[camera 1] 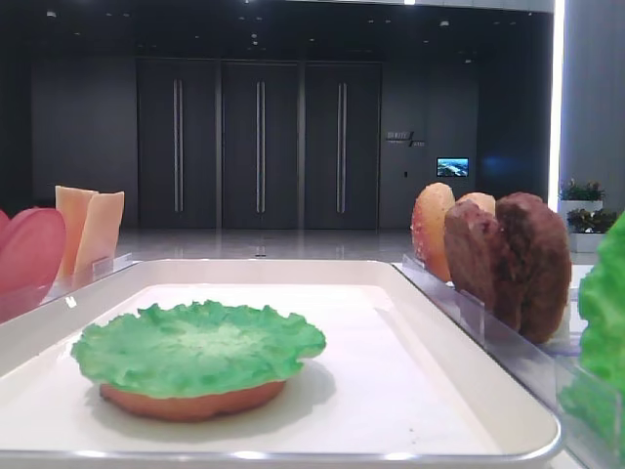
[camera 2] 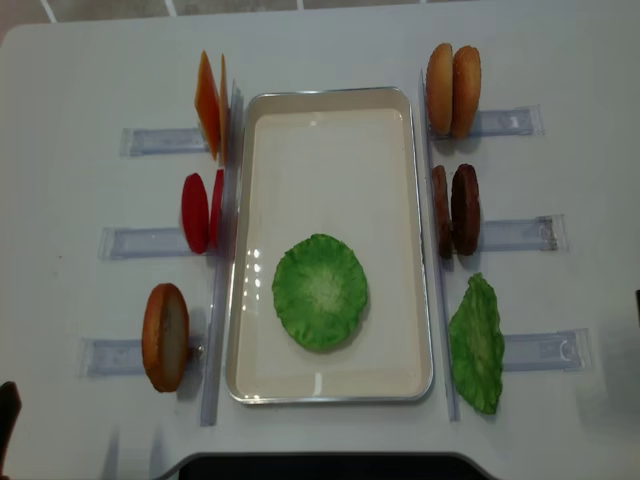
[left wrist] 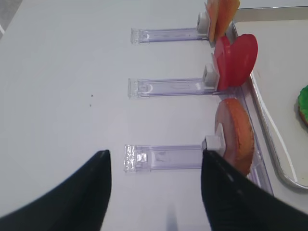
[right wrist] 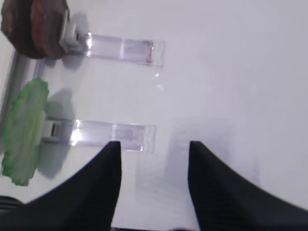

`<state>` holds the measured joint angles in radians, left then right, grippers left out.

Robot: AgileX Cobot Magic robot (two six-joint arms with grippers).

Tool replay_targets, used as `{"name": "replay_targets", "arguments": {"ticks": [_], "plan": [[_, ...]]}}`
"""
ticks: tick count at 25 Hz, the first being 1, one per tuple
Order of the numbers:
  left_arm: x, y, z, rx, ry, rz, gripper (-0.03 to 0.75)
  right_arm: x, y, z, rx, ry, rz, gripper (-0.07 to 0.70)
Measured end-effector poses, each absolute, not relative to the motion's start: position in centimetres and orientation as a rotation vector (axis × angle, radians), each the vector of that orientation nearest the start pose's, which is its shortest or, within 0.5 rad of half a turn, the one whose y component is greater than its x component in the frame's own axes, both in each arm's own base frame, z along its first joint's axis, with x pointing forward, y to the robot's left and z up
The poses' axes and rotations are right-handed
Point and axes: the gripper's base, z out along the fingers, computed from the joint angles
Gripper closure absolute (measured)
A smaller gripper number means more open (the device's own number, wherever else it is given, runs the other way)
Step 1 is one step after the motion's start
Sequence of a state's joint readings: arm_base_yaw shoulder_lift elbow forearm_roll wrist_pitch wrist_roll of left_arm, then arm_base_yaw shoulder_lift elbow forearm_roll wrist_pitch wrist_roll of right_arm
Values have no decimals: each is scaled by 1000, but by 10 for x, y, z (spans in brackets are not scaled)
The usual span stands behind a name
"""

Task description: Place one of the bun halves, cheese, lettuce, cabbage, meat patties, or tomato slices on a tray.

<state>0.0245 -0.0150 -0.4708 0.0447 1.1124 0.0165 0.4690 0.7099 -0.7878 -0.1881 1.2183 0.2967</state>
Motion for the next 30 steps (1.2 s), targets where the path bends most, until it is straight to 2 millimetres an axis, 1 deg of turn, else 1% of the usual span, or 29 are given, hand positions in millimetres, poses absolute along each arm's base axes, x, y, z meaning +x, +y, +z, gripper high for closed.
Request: {"name": "replay_targets", "arguments": {"ticks": [4, 7, 13, 18, 22, 26, 30], "plan": [[-6, 4, 265, -12, 2111, 79, 262, 83, 14, 331, -202, 2482, -43, 317], [-6, 4, 265, -12, 2111, 79, 262, 77, 9, 334, -206, 2445, -71, 317], [-6, 4, 265, -12, 2111, 79, 262, 73, 15, 332, -269, 2462, 25, 318], [-6, 4, 265, -12, 2111, 79, 262, 71, 18, 331, -328, 2464, 53, 318], [-6, 4, 265, -12, 2111, 79, 262, 62, 19, 319, -377, 2465, 99, 318], [-6, 4, 265, -12, 2111, 79, 262, 44, 12, 300, -375, 2399, 137, 318], [-6, 4, 265, -12, 2111, 79, 262, 25, 9, 288, -415, 2310, 200, 318]]}}
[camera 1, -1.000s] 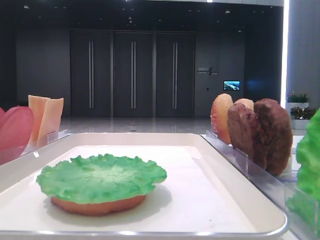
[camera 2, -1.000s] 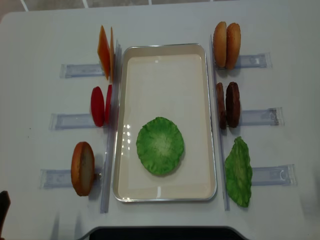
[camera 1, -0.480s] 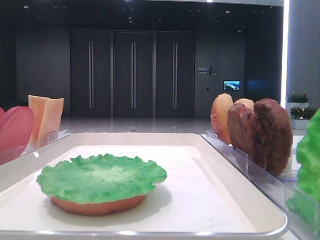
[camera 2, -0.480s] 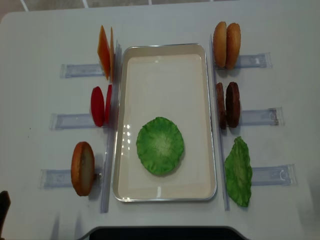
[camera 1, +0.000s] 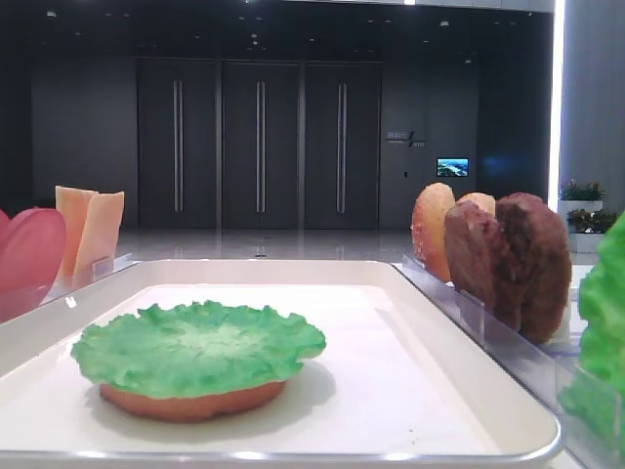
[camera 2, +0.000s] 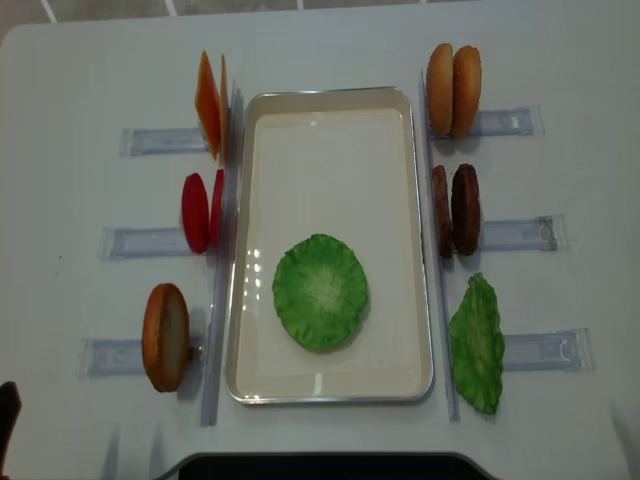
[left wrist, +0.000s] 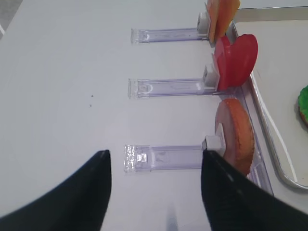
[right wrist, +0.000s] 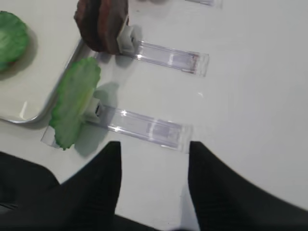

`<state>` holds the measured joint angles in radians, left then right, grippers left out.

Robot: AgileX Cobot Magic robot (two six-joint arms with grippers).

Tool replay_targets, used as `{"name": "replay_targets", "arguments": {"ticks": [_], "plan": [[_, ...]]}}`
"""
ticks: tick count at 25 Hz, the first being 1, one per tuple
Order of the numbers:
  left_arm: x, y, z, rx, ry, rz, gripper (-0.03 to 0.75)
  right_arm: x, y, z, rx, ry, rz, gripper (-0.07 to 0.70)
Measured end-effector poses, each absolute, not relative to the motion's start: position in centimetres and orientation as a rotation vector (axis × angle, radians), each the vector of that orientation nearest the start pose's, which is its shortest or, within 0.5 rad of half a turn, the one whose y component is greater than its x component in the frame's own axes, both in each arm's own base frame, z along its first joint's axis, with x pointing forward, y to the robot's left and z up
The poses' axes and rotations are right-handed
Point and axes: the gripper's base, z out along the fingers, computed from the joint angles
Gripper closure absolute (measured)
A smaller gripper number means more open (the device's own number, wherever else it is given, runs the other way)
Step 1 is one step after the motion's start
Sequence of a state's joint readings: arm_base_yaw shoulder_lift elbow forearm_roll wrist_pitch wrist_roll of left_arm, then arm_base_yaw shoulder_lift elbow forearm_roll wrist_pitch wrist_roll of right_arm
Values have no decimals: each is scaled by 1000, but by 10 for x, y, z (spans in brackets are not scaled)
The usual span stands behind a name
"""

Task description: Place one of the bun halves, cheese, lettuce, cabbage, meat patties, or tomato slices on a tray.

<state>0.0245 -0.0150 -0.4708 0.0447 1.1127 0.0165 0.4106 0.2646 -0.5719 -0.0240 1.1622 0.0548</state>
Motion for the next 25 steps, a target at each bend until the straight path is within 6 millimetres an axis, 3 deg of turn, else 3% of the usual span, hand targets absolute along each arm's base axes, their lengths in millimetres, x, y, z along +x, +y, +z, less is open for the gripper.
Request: {"name": "replay_targets", "arguments": {"ticks": [5, 25], "plan": [[-6, 4, 265, -12, 2111, 79, 262, 10, 7, 273, -455, 2237, 260, 319], [-6, 4, 265, -12, 2111, 79, 262, -14, 5, 274, -480, 2063, 378, 338]]}}
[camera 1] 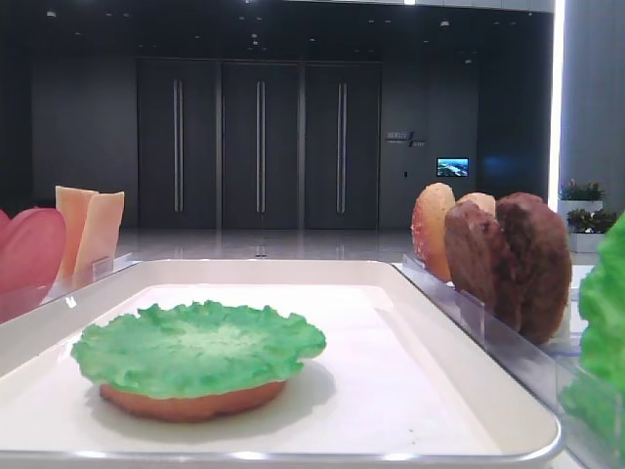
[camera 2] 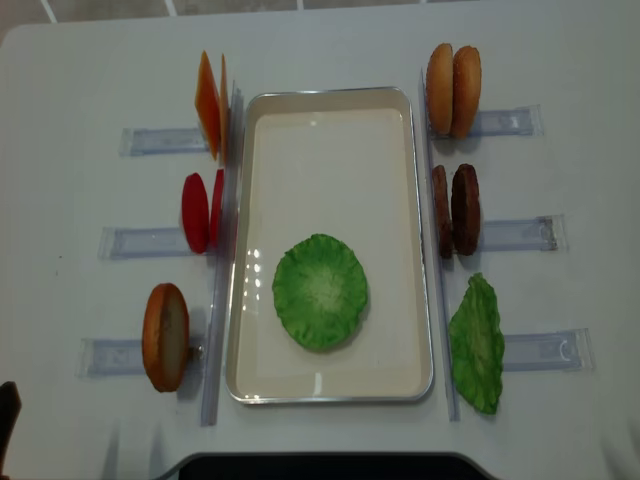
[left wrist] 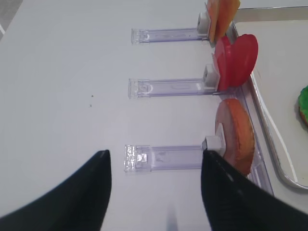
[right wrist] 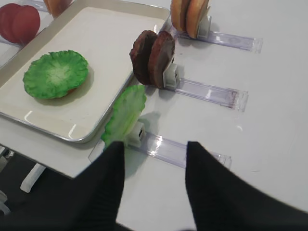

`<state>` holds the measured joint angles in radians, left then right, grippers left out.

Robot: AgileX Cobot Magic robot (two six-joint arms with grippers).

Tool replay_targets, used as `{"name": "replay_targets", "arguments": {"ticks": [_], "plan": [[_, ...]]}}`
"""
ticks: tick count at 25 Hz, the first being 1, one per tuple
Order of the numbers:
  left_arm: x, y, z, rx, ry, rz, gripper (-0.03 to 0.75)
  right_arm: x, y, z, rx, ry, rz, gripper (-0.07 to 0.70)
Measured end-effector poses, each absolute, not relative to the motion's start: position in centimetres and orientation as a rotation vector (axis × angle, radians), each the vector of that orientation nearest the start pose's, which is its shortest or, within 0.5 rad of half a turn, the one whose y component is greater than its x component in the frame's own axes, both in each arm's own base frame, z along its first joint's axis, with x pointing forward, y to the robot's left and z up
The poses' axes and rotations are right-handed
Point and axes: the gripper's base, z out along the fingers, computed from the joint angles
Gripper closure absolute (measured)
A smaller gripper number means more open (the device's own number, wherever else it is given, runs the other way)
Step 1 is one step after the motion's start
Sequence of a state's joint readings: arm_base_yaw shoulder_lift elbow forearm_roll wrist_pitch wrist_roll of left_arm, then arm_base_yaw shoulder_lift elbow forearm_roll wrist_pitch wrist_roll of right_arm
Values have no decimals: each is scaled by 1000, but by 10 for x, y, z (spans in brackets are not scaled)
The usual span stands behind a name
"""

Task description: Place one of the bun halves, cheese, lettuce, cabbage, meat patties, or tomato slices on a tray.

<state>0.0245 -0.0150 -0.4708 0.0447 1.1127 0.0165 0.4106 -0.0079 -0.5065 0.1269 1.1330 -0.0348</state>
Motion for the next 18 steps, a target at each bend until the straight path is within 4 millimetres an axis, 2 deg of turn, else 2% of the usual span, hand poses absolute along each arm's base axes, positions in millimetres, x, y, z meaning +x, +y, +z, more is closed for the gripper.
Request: {"name": "replay_targets", "arguments": {"ticks": [7, 18], "plan": [[-6, 4, 265, -12, 2111, 79, 262, -14, 6, 274, -449, 2067, 362, 339], [-6, 4, 265, -12, 2111, 79, 262, -12, 9, 274, -181, 2094, 210, 341]]}}
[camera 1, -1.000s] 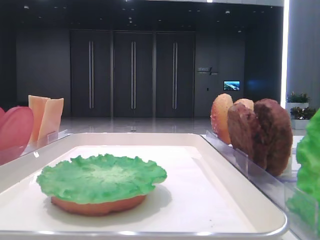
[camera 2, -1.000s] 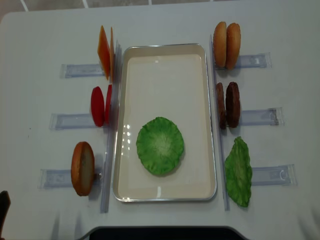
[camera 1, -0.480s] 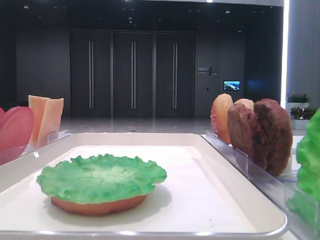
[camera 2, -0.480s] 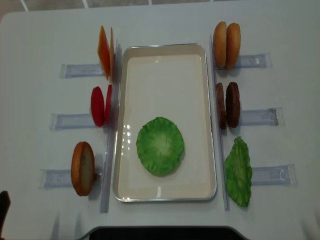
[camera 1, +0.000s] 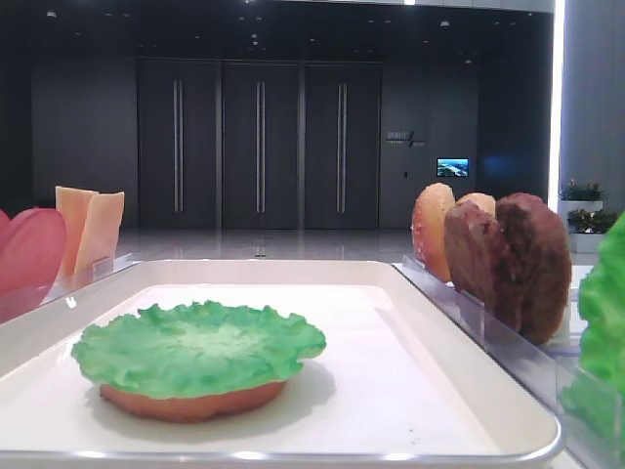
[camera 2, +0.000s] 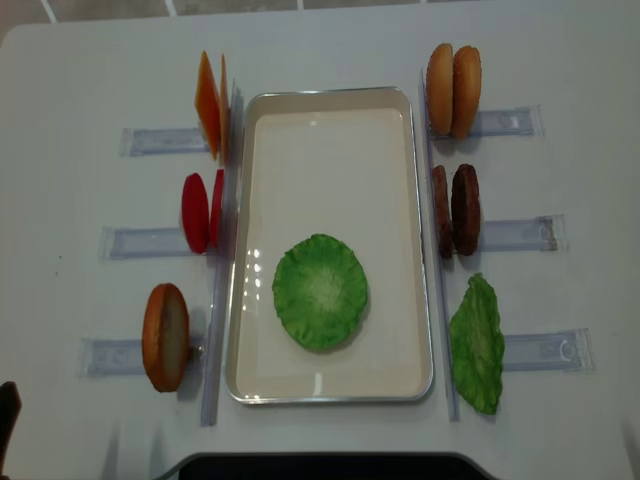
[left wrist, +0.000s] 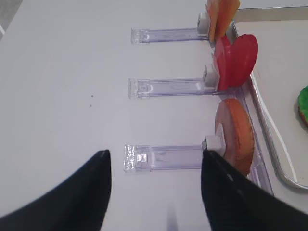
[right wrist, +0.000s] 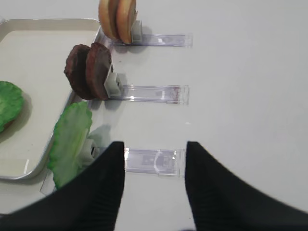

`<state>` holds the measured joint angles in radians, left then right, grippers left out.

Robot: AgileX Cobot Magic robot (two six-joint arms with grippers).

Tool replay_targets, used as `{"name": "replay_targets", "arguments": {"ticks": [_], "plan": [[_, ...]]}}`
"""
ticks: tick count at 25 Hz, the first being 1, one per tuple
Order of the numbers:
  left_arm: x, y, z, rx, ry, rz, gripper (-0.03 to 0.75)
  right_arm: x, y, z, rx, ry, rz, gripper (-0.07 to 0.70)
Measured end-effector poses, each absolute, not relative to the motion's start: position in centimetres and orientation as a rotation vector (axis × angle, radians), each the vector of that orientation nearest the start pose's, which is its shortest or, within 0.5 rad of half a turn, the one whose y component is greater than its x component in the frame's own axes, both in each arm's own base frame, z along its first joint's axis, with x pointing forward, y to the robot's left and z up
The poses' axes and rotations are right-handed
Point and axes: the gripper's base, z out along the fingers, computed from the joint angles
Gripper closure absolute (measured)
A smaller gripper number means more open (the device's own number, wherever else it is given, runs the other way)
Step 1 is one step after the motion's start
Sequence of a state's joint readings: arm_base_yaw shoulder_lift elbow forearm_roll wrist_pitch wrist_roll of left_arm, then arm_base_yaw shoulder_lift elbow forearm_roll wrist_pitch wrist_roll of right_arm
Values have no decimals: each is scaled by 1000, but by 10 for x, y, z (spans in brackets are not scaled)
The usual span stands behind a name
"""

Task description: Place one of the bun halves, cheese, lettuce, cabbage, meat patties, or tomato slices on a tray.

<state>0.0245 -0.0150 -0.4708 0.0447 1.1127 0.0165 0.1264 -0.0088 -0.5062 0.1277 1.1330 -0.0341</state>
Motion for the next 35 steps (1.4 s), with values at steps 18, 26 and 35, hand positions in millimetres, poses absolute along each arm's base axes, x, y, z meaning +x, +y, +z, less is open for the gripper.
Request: {"name": "replay_targets", "arguments": {"ticks": [18, 26, 35], "plan": [[-6, 4, 265, -14, 2108, 78, 262, -11, 10, 273, -90, 2097, 156, 341], [-6, 4, 265, -14, 2108, 78, 262, -11, 10, 273, -90, 2097, 156, 341], [-6, 4, 265, -13, 2108, 79, 262, -11, 10, 273, -90, 2097, 156, 341]]}}
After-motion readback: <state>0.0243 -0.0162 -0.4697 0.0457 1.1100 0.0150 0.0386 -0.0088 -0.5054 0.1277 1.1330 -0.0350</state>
